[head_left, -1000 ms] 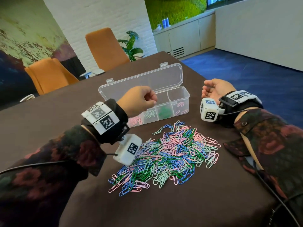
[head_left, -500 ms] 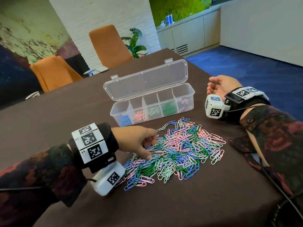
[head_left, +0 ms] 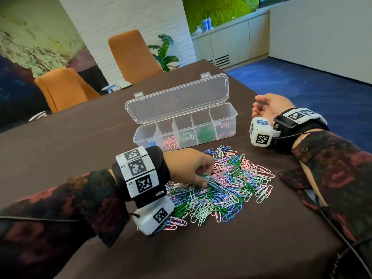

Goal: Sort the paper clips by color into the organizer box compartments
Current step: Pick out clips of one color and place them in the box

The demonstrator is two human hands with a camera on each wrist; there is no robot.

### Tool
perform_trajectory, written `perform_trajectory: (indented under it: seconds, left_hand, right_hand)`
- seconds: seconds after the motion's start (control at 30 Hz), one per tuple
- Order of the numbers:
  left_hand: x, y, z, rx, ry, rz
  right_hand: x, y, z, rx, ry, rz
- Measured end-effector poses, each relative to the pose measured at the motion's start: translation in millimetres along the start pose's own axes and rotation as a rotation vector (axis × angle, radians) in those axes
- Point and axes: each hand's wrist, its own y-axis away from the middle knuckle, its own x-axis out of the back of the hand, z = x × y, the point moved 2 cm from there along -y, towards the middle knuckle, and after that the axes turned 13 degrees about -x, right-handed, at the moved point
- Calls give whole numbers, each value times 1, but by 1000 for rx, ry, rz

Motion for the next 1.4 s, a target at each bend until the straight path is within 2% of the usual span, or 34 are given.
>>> perform_trajectory:
  seconds: [0.2, 0.47, 0.73, 1.0, 1.23, 1.4]
  left_hand:
    - [9, 7, -9, 41, 20, 140]
    - [9, 31, -21, 103, 483, 360]
    - [-5, 43, -34, 153, 665, 519]
    - [-3, 47, -31, 178, 804, 559]
    - [-8, 48, -30, 242, 1252, 548]
    - [-8, 46, -26, 225, 1384, 517]
  right_hand:
    - [-1, 1, -1, -7, -7, 9]
    - [-2, 1, -1, -12, -11, 12]
    - [0, -2, 0, -21, -9, -6]
    - [1, -5, 0, -14, -2, -12]
    - [1, -6, 0, -18, -1, -20]
    - [2, -6, 0, -22, -4, -25]
